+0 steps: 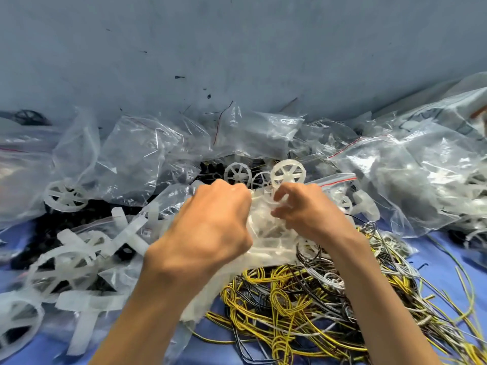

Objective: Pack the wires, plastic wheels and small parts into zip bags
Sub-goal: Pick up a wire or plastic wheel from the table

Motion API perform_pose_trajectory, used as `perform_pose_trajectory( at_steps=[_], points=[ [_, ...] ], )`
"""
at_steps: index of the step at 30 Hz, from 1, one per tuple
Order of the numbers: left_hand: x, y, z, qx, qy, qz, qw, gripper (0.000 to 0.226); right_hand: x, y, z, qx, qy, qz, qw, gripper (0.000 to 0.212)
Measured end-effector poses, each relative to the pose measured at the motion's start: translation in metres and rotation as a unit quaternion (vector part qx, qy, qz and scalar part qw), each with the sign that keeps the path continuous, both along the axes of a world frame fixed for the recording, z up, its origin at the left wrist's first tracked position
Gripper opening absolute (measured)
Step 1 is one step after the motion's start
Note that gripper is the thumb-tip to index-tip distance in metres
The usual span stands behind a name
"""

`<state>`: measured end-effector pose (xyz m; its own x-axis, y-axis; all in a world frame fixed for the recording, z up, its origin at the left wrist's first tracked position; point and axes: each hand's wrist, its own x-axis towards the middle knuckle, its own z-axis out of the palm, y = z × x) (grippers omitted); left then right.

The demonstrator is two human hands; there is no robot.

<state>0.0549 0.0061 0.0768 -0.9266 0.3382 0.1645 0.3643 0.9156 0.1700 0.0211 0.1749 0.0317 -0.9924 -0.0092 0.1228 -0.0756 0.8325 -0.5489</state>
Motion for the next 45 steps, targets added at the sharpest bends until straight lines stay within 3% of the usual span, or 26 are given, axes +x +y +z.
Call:
perform_pose_trajectory(
  at_steps=[2, 5, 7, 10, 13, 17, 19, 22, 29, 31, 33, 36, 38, 40, 42, 45],
  points=[
    [-0.003, -0.005, 0.001, -0.004, 0.013, 0.020, 1.000, 0.030, 0.002, 0.005, 0.003, 0.016, -0.010, -0.015, 1.000, 0.042],
    [-0.004, -0.003, 0.001, -0.032, 0.069, 0.047, 0.996, 0.036, 0.009, 0.007, 0.012, 0.056, -0.034, 0.007, 0.998, 0.079],
    [-0.006, 0.000, 0.001, -0.037, 0.070, 0.052, 0.995, 0.035, 0.011, 0.006, 0.018, 0.021, -0.019, 0.046, 0.999, 0.093],
    [-0.009, 0.003, -0.004, -0.045, 0.057, 0.047, 0.996, 0.034, 0.007, 0.006, 0.020, -0.047, 0.066, 0.035, 0.996, 0.081],
    [-0.012, 0.003, -0.010, -0.018, 0.076, 0.035, 0.996, 0.032, -0.017, -0.001, 0.014, 0.028, 0.140, -0.049, 0.989, 0.067],
    [-0.019, 0.003, -0.014, -0.004, 0.088, 0.030, 0.996, 0.054, -0.063, -0.017, 0.007, 0.111, 0.009, -0.107, 0.988, 0.072],
    [-0.020, 0.002, -0.016, 0.007, 0.084, 0.035, 0.996, 0.050, -0.077, -0.019, 0.000, 0.162, -0.036, -0.110, 0.980, 0.061],
    [-0.023, 0.000, -0.017, 0.020, 0.093, 0.047, 0.994, 0.037, -0.083, -0.011, -0.005, 0.178, 0.007, -0.150, 0.973, 0.035],
    [-0.024, 0.004, -0.017, 0.012, 0.094, 0.064, 0.993, 0.027, -0.073, 0.009, -0.002, 0.142, -0.004, -0.200, 0.970, 0.036],
    [-0.023, 0.004, -0.017, 0.014, 0.079, 0.060, 0.995, 0.028, -0.066, 0.009, -0.001, 0.109, 0.018, -0.189, 0.976, 0.031],
    [-0.022, 0.004, -0.016, 0.014, 0.058, 0.054, 0.997, 0.028, -0.054, 0.011, 0.003, 0.064, 0.100, -0.182, 0.976, 0.022],
    [-0.021, 0.003, -0.014, 0.025, 0.037, 0.034, 0.998, 0.039, -0.033, 0.015, 0.016, -0.002, 0.267, -0.179, 0.947, 0.014],
    [-0.019, 0.003, -0.013, 0.048, 0.040, 0.009, 0.998, 0.046, -0.017, 0.017, 0.027, -0.091, 0.310, -0.176, 0.930, 0.015],
    [-0.016, 0.004, -0.010, 0.082, 0.041, -0.018, 0.996, 0.053, -0.002, 0.018, 0.034, -0.240, 0.279, -0.153, 0.917, 0.024],
    [-0.013, 0.006, -0.008, 0.120, 0.048, -0.033, 0.991, 0.058, 0.012, 0.016, 0.043, -0.402, 0.186, -0.081, 0.893, 0.033],
    [-0.010, 0.007, -0.007, 0.164, 0.091, -0.039, 0.981, 0.052, 0.025, 0.009, 0.050, -0.507, 0.059, 0.063, 0.858, 0.053]
  ],
)
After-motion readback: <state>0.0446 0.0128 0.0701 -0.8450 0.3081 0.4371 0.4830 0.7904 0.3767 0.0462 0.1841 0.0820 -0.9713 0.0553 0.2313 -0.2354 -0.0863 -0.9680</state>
